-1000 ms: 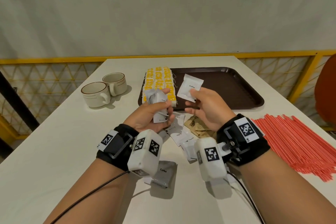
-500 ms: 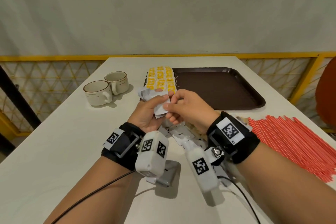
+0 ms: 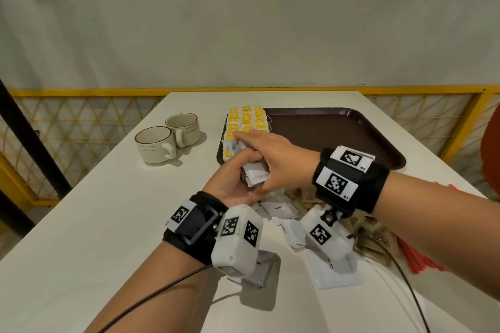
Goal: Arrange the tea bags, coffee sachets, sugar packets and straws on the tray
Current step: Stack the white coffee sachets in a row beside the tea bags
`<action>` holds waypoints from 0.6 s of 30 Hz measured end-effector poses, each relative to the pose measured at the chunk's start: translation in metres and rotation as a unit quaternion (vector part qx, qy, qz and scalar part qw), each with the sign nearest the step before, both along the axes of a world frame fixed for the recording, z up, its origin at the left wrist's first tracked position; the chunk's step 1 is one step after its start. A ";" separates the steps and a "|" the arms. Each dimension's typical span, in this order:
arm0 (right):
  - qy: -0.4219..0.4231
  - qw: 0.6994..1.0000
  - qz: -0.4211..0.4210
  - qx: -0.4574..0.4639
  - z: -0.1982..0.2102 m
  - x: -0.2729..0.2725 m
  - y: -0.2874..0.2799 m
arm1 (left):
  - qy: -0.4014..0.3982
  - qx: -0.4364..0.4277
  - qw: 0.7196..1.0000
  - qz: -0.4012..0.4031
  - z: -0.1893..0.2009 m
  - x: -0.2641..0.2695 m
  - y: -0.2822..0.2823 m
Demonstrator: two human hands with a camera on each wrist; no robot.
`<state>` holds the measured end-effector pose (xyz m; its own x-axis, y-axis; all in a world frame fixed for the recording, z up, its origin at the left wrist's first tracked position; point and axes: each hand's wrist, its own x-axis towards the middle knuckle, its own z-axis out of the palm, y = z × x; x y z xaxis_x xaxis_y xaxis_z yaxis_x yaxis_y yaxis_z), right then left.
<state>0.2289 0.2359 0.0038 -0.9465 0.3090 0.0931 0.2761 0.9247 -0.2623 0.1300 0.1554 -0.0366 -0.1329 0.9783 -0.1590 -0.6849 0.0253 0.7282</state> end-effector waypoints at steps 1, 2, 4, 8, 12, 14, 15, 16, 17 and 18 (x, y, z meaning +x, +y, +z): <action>0.001 1.000 0.017 -0.005 0.002 -0.001 0.004 | 0.011 -0.006 1.000 0.004 -0.002 -0.001 0.000; 0.007 0.999 0.033 -0.011 0.005 -0.002 0.007 | 0.016 -0.012 1.000 0.013 -0.003 -0.002 0.001; 0.019 0.998 0.052 -0.027 0.009 -0.002 0.012 | 0.030 -0.024 0.999 0.011 -0.002 -0.002 0.003; 0.025 0.998 0.048 -0.033 0.009 -0.003 0.010 | 0.033 -0.040 0.997 0.064 0.001 0.005 0.008; 0.055 0.998 0.035 -0.015 -0.001 -0.011 0.007 | 0.045 -0.040 0.995 0.082 0.000 0.007 0.005; 0.068 0.997 0.030 -0.013 -0.001 -0.012 0.008 | 0.057 -0.021 0.995 0.085 0.002 0.006 0.004; 0.066 0.998 0.025 -0.003 0.001 -0.011 0.007 | 0.063 -0.020 0.994 0.083 0.003 0.006 0.003; 0.059 0.998 0.017 0.013 0.003 -0.011 0.006 | 0.069 -0.021 0.994 0.081 0.004 0.006 0.002; 0.054 0.998 0.011 0.031 0.005 -0.010 0.005 | 0.072 -0.021 0.994 0.079 0.005 0.005 0.002; 0.052 0.997 0.008 0.047 0.006 -0.010 0.003 | 0.070 -0.019 0.994 0.079 0.006 0.005 0.002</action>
<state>0.2184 0.2391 0.0100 -0.9349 0.2790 0.2196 0.2363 0.9506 -0.2014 0.1351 0.1577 -0.0311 -0.3072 0.9373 -0.1648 -0.5745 -0.0446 0.8173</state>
